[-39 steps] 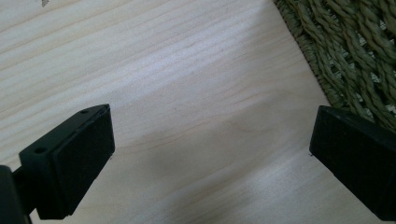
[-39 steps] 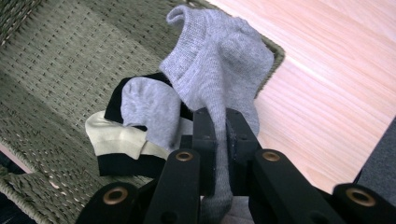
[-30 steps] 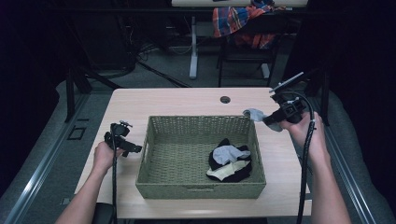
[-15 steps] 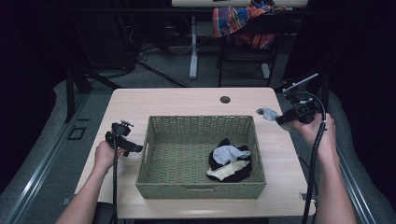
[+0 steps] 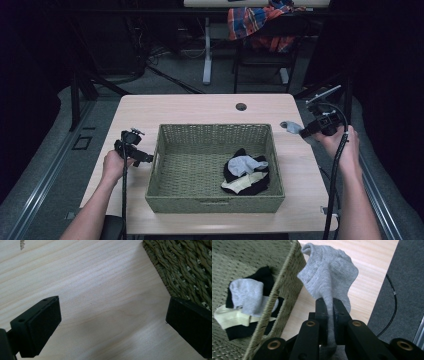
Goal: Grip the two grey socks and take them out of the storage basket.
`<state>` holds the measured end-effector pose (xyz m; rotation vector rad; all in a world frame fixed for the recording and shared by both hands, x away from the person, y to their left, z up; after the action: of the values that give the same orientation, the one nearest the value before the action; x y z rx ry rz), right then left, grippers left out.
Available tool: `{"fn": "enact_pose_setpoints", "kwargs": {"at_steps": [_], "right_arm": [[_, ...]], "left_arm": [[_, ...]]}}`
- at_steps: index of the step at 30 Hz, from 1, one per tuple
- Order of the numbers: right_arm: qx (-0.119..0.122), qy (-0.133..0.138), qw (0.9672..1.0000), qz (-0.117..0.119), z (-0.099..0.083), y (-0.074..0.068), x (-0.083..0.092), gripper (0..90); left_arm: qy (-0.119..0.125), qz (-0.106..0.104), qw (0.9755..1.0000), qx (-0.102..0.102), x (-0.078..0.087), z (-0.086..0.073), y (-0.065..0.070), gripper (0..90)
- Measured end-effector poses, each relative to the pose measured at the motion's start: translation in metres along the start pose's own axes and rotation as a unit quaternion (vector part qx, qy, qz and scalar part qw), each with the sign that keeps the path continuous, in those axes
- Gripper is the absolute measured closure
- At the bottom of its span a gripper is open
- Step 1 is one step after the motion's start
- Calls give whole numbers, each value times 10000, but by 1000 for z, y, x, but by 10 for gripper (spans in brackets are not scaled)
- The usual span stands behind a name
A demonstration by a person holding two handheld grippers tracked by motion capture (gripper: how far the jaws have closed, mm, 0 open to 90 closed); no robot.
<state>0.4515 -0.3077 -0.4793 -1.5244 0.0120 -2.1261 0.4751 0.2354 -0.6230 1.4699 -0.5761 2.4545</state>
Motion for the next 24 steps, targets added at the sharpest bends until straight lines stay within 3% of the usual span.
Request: {"fn": "enact_pose_setpoints", "kwargs": {"at_steps": [10, 24], "right_arm": [[-147, -488, 9987, 48, -9, 18, -42, 851], [-264, -725, 9970, -14, -19, 34, -75, 850]], "left_arm": [[-4, -10, 10000, 3, 0, 0, 0, 0], [2, -1, 10000, 4, 0, 0, 0, 0]]}}
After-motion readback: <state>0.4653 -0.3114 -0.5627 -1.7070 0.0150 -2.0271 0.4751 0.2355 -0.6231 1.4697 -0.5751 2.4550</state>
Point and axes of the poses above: each handheld gripper's, and its own axes: x roughly backward along the jaws, z roughly out of its top, y roughly to its right, the point moved 9 cm from there along -x, roughly forward along the jaws, and after that the axes turned 14 degrees about z, right-handed, at the moved point
